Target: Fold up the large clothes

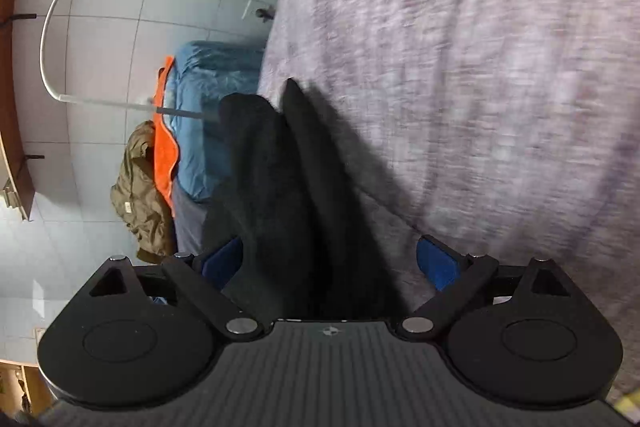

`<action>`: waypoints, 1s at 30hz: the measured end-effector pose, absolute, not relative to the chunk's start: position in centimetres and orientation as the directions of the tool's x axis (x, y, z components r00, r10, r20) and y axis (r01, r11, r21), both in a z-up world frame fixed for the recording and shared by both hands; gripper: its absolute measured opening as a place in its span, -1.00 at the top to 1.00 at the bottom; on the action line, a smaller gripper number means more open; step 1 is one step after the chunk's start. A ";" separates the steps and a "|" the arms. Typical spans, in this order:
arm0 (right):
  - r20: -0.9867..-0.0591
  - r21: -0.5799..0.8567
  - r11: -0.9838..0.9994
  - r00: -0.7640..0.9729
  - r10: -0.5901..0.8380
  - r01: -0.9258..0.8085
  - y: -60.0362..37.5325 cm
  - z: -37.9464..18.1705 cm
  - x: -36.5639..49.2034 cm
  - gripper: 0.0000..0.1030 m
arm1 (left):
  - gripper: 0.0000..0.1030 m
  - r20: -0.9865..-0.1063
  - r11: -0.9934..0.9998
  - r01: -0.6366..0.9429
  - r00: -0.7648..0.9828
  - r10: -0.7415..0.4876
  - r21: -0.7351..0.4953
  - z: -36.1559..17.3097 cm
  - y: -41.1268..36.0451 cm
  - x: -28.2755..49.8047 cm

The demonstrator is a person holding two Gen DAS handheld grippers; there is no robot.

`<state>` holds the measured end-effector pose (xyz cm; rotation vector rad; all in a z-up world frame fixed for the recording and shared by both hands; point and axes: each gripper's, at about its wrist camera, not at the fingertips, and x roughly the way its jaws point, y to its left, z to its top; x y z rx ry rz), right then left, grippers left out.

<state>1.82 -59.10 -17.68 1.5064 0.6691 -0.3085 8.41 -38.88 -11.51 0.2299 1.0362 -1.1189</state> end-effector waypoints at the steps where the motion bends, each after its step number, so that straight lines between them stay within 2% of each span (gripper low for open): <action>1: -0.590 0.806 0.097 0.778 0.217 0.584 -59.0 -17.6 2.4 -0.65 | 0.16 -0.776 0.470 0.819 0.048 -0.629 -0.329 -11.5 -38.8 8.5; 2: -0.611 0.791 0.133 0.760 0.220 0.597 -58.7 -17.4 3.0 -0.38 | 0.16 -0.775 0.474 0.815 0.049 -0.631 -0.334 -11.4 -38.8 8.6; 4: -0.641 0.767 0.208 0.734 0.222 0.607 -58.2 -17.0 4.1 -0.04 | 0.14 -0.765 0.482 0.804 0.055 -0.642 -0.347 -11.2 -38.3 8.8; 5: -0.658 0.751 0.248 0.725 0.205 0.612 -58.0 -16.4 4.4 0.33 | 0.13 -0.757 0.486 0.797 0.058 -0.651 -0.357 -10.9 -38.0 9.0; 6: -0.673 0.734 0.287 0.715 0.187 0.616 -57.7 -15.8 4.3 0.57 | 0.12 -0.748 0.490 0.790 0.061 -0.661 -0.368 -10.7 -37.5 9.2; 8: -0.679 0.716 0.351 0.719 0.151 0.603 -56.9 -14.4 4.4 0.72 | 0.12 -0.726 0.496 0.775 0.071 -0.684 -0.392 -9.8 -36.3 9.6; 11: -0.654 0.716 0.411 0.748 0.112 0.565 -55.4 -11.7 4.5 0.76 | 0.10 -0.677 0.519 0.738 0.115 -0.727 -0.431 -7.7 -33.5 10.3; 15: -0.549 0.787 0.418 0.824 0.140 0.453 -52.8 -7.6 6.1 0.77 | 0.10 -0.611 0.568 0.670 0.210 -0.763 -0.479 -4.9 -27.6 11.4; 19: -0.462 0.811 0.497 0.859 0.221 0.309 -48.1 -3.2 9.7 0.79 | 0.10 -0.587 0.645 0.582 0.323 -0.742 -0.495 -3.3 -20.6 12.3; 24: -0.388 0.832 0.539 0.834 0.393 0.133 -39.7 -0.5 16.4 0.79 | 0.11 -0.612 0.763 0.451 0.460 -0.643 -0.463 -3.5 -11.9 12.6; 26: -0.394 0.831 0.548 0.799 0.454 0.098 -35.7 -0.5 19.3 0.79 | 0.13 -0.636 0.798 0.383 0.483 -0.602 -0.465 -4.5 -9.0 12.8; 30: -0.477 0.783 0.618 0.708 0.520 0.074 -27.9 -1.6 23.1 0.79 | 0.14 -0.675 0.837 0.213 0.507 -0.536 -0.505 -7.6 -3.3 13.6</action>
